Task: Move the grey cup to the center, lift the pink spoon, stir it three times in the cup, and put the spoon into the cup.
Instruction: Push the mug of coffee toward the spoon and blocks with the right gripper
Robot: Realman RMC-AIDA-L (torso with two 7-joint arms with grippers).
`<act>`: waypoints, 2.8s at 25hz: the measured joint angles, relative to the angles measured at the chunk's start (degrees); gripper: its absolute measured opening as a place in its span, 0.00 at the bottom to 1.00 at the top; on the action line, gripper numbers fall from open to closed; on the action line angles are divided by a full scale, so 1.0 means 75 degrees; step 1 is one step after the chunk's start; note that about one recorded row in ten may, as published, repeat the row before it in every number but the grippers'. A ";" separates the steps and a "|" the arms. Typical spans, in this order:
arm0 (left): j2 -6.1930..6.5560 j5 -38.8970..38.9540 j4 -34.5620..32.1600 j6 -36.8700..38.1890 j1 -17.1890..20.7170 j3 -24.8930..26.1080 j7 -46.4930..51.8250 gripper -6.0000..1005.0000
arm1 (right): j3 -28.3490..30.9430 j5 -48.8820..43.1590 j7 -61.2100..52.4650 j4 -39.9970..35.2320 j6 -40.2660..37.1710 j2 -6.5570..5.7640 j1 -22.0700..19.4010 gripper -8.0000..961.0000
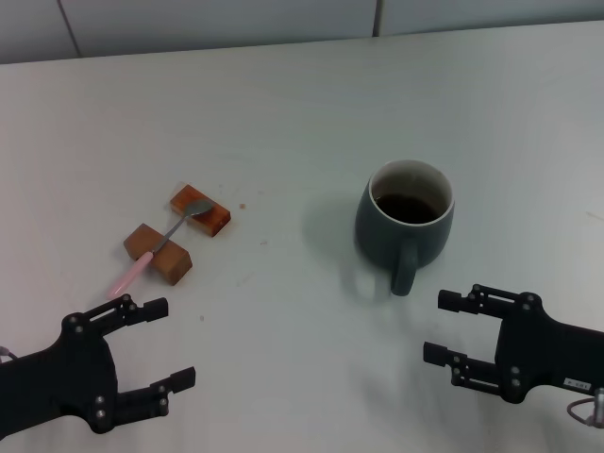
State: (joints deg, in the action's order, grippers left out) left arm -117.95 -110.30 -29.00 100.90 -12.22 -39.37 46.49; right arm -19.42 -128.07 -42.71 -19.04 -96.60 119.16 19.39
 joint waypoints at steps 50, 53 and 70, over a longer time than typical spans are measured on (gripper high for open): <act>0.0000 0.0023 -0.0037 0.0118 0.0026 0.0024 -0.0007 0.82 | 0.0012 0.5049 0.3926 0.1605 0.0493 0.0010 -0.0529 0.05; 0.0001 0.0039 -0.0038 0.0124 0.0035 0.0024 -0.0003 0.82 | 0.0008 0.5222 0.3661 0.1587 0.1081 -0.0019 -0.0329 0.04; -0.0006 0.0081 0.0000 0.0129 -0.0083 0.0213 0.0011 0.82 | -0.0141 0.4052 0.3731 0.1736 0.4007 0.0014 0.1030 0.01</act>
State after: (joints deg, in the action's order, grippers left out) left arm -117.99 -109.69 -29.00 101.87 -12.83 -37.78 46.58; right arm -20.48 -97.68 -14.73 -6.02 -66.54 119.27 27.11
